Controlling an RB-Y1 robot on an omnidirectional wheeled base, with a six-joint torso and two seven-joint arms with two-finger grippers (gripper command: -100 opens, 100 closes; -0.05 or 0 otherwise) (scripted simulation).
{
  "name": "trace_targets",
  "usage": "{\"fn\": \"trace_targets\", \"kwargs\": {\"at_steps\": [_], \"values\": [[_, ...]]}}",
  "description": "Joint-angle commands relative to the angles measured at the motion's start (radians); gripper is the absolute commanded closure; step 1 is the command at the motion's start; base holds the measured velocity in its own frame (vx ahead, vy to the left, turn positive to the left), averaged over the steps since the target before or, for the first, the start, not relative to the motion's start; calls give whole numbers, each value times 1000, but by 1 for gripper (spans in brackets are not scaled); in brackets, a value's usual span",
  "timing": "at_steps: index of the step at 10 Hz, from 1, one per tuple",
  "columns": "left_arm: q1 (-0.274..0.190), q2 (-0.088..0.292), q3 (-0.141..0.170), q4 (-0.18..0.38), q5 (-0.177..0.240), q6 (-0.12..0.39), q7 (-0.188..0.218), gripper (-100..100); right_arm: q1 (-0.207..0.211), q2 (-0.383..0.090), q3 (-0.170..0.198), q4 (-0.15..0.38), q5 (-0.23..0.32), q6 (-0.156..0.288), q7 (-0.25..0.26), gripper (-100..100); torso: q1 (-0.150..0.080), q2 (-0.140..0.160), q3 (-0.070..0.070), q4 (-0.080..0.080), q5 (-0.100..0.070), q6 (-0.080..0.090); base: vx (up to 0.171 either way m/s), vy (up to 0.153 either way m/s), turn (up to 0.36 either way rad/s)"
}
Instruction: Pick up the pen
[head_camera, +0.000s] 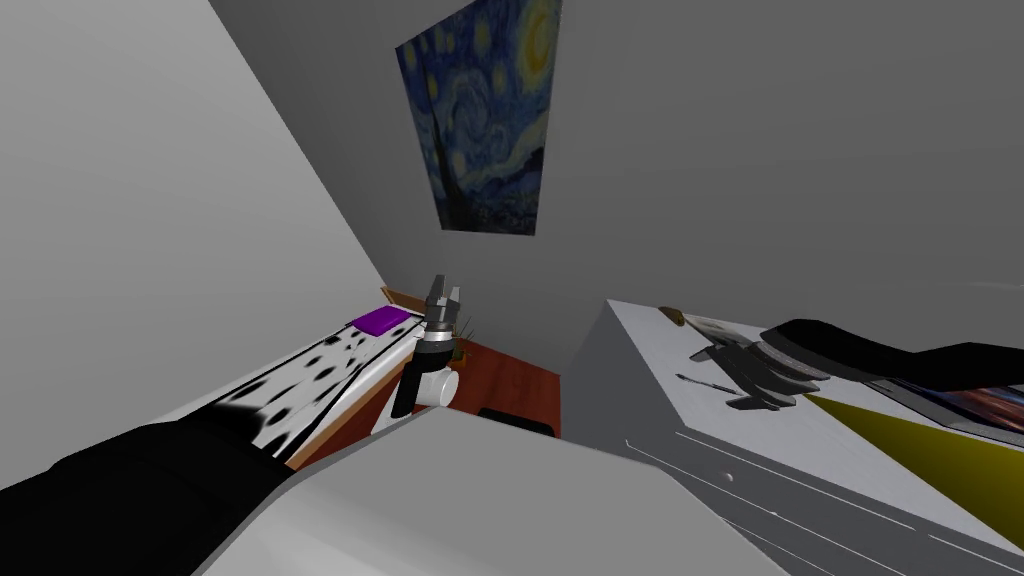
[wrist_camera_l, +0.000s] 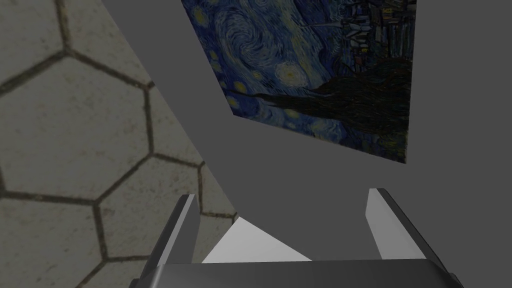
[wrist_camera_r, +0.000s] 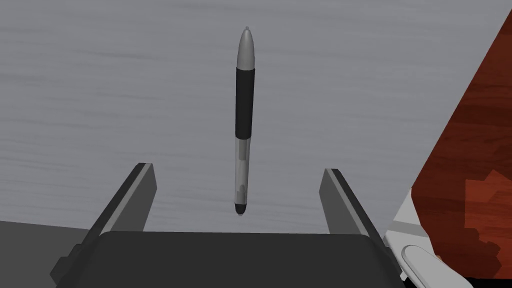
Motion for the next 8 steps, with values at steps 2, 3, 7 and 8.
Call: {"fn": "trace_targets", "kwargs": {"at_steps": [2, 3, 7, 8], "values": [[0, 0, 0, 0, 0, 0, 0, 0, 21, 43, 19, 20, 14, 21, 20, -100, 1, 1, 0, 0, 0, 0, -1, 34, 144], [0, 0, 0, 0, 0, 0, 0, 0, 31, 65, 29, 29, 21, 32, 30, -100, 2, 1, 1, 0, 0, 0, -4, 42, 104], [0, 0, 0, 0, 0, 0, 0, 0, 44, 57, 16, 22, 20, 38, 26, 100, -1, 0, 0, 0, -2, -1, 0, 3, 2], [0, 0, 0, 0, 0, 0, 0, 0, 43, 57, 16, 22, 20, 38, 26, 100, -1, 0, 0, 0, -2, 0, 0, 0, 0]]}}
